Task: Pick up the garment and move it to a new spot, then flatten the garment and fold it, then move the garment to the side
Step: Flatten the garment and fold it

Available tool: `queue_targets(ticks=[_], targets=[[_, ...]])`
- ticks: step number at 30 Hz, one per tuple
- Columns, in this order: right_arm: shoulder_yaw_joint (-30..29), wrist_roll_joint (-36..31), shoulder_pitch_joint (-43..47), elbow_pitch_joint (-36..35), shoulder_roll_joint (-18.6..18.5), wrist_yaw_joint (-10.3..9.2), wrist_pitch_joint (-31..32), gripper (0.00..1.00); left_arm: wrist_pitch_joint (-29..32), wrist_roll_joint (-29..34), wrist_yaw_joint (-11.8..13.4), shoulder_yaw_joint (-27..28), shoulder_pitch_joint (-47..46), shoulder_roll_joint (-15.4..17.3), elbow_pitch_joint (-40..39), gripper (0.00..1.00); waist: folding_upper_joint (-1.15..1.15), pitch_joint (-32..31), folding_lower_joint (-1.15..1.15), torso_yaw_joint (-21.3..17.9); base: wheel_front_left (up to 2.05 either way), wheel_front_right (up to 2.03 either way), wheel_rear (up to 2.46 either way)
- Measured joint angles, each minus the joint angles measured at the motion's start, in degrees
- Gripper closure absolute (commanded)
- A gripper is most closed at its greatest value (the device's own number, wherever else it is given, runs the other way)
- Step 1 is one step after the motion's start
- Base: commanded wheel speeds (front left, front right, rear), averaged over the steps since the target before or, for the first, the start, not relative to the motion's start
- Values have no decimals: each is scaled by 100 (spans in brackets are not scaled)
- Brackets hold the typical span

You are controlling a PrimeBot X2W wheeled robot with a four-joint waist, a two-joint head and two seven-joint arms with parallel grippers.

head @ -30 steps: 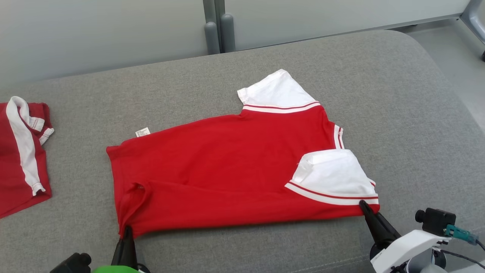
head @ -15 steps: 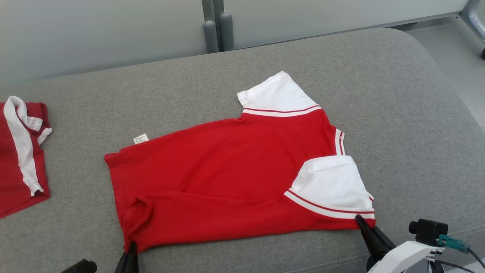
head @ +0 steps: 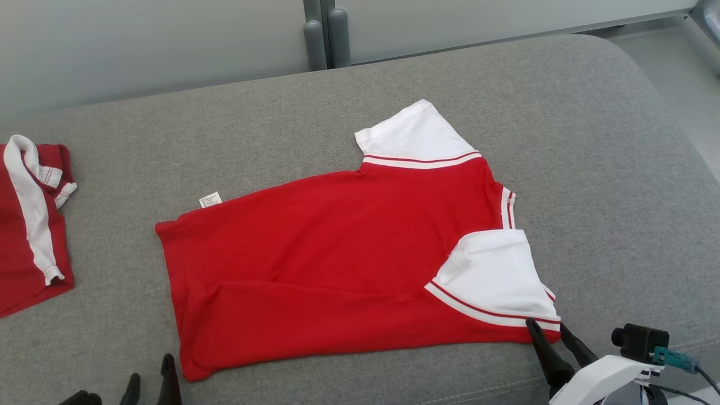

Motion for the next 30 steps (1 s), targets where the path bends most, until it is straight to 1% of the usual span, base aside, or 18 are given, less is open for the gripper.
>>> queue_targets(ticks=[4,6,9,10,13,15,19,23,26,30], targets=[[-64,-9,2,-11,-52,-12,-3,0,-59,46,2,130,31,33,-99,0,0,7,0,10,0,0,0],[-130,-73,2,-44,-99,-55,-4,0,-119,138,2,175,32,40,-177,0,0,8,0,8,0,0,0],[-179,-189,-18,-137,-243,-63,-5,0,-185,276,2,281,31,77,-307,0,0,4,0,-25,0,0,0],[-211,-231,-44,-175,-283,-108,-7,0,-208,309,2,288,23,85,-366,0,0,0,0,-45,0,0,0],[-338,-372,-176,-286,-456,-163,-27,0,-205,419,3,224,-41,90,-504,0,0,-17,0,-107,0,0,0],[-389,-448,-302,-379,-575,-212,-47,0,-185,544,2,85,-164,130,-556,0,0,-31,0,-145,0,0,0],[-417,-632,-558,-527,-775,-249,-48,0,48,845,2,-288,-587,275,-673,0,0,-40,0,-182,0,0,0],[-453,-820,-851,-691,-991,-254,-48,0,391,1203,2,-671,-1132,463,-619,0,0,-10,0,-143,0,0,0],[-453,-909,-1087,-818,-1101,-254,-48,0,646,1411,2,-773,-1588,583,-410,0,0,33,0,-79,0,0,0],[-342,-1024,-1352,-995,-1110,-233,15,0,945,1484,2,-766,-2068,593,-64,0,0,146,0,-9,0,0,0]])
